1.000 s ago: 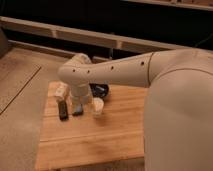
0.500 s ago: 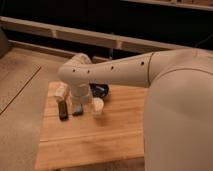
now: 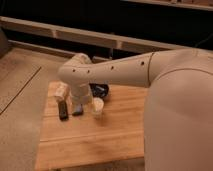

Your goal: Stand the bottle upright

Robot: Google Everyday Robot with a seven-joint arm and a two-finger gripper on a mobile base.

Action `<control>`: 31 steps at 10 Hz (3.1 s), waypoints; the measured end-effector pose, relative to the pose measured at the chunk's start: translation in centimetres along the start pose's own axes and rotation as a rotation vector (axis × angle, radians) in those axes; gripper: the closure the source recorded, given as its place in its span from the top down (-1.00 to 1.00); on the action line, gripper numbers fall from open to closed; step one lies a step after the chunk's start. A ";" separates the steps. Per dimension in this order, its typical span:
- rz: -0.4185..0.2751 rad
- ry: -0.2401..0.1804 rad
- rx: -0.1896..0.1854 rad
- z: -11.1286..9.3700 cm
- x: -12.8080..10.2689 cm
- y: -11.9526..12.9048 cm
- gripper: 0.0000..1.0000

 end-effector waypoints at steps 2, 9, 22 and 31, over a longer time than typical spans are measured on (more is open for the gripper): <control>0.000 0.000 0.000 0.0 0.0 0.0 0.30; -0.029 -0.121 -0.052 -2.1 -4.3 -0.5 0.30; -0.351 -0.380 -0.102 -8.9 -17.0 -0.2 0.30; -0.489 -0.513 -0.201 -7.7 -29.9 2.2 0.30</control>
